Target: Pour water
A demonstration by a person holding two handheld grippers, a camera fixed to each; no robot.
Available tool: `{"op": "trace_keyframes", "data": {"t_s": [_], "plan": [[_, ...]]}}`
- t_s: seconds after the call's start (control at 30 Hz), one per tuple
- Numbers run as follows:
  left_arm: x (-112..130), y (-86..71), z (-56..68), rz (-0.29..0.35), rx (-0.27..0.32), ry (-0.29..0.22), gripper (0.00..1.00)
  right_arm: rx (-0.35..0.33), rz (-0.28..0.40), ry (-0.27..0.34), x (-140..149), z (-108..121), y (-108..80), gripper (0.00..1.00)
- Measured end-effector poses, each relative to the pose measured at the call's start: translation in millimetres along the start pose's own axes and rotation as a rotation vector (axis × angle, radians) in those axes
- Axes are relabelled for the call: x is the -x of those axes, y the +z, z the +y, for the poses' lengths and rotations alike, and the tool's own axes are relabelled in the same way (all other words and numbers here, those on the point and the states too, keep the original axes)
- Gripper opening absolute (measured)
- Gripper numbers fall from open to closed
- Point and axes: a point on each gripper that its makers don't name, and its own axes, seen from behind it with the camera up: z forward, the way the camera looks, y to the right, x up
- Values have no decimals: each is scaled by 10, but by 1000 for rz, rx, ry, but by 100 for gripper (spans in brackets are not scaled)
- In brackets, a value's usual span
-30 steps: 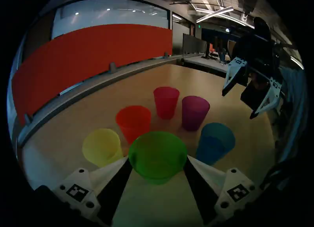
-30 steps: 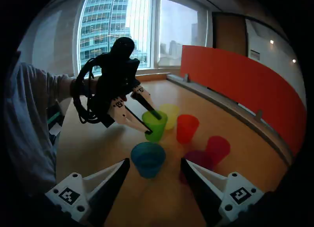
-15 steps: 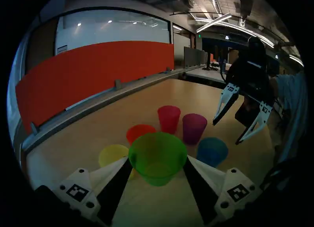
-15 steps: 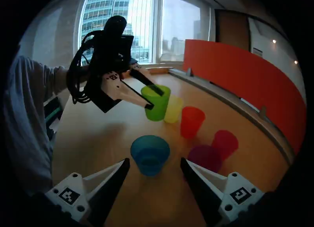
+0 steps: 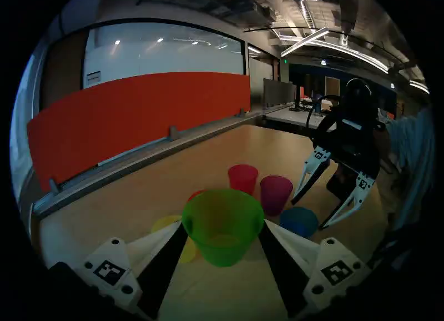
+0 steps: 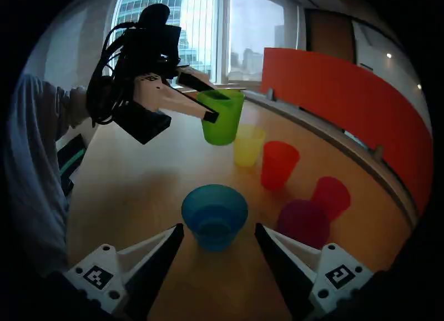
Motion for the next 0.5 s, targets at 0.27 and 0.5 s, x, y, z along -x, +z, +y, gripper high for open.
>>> {"op": "trace_keyframes", "data": {"t_s": [0.27,0.5], "plan": [[-67,-78,-5,16,-4,7,86,-7,0,-6,-1,-18,139,100],[-102,-131,-12,26,-5,6,87,-7,0,-15,0,-23,250,100]]}}
